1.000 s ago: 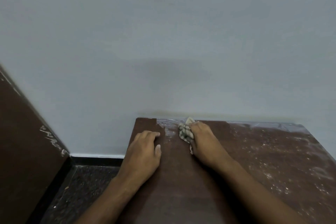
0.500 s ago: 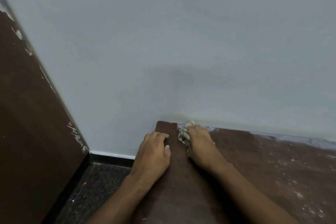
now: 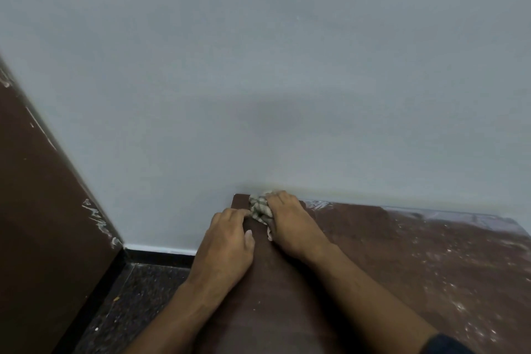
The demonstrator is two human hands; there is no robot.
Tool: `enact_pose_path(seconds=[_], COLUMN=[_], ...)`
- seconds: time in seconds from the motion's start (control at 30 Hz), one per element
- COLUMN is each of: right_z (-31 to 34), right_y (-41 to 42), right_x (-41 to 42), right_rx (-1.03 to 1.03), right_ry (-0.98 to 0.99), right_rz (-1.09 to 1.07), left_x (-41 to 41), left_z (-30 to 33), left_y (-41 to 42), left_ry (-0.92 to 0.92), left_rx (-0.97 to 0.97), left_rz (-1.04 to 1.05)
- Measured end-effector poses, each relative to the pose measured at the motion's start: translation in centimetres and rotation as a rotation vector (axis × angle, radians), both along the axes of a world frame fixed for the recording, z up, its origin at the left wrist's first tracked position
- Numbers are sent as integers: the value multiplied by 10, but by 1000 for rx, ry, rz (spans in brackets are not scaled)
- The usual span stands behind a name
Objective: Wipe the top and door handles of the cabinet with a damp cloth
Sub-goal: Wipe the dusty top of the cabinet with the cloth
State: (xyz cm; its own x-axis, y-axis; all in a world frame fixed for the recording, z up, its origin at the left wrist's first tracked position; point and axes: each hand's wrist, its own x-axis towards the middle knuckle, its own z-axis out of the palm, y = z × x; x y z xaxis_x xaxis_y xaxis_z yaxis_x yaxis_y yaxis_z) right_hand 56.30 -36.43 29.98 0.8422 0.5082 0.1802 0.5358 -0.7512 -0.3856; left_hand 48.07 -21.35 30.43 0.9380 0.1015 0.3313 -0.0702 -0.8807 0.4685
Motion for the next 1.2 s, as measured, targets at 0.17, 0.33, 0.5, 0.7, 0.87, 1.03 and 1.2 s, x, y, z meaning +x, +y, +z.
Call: enact_pose_path(seconds=[0.17,0.33,0.5,0.7,0.87,1.03,1.2], right_z=[-4,-7,-3,2,5,1,0], right_y=[-84,-130,-39,-21,-129,-111,-17], right_x=[1,13,-4,-4,-4,-28,-29], right_rx=[-34,-127,43,6,4,25,31], right_ry=[-25,13,26,-2,17,-18,-5], right_rz=[-124,-442,-270,-26,-314,-373,-18], left_x=[11,20,23,24,25,23,14], left_z=[3,2,3,-3,-8,-4,-2], left_y=[-15,-29,-27,-15,-15,-17,-3], left_ry=[-5,5,-6,16,37,11,-54], left_rx=[24,-22,-130,-208,-242,-341,-344], left_rz=[-55,-81,-39,-2,8,53,121])
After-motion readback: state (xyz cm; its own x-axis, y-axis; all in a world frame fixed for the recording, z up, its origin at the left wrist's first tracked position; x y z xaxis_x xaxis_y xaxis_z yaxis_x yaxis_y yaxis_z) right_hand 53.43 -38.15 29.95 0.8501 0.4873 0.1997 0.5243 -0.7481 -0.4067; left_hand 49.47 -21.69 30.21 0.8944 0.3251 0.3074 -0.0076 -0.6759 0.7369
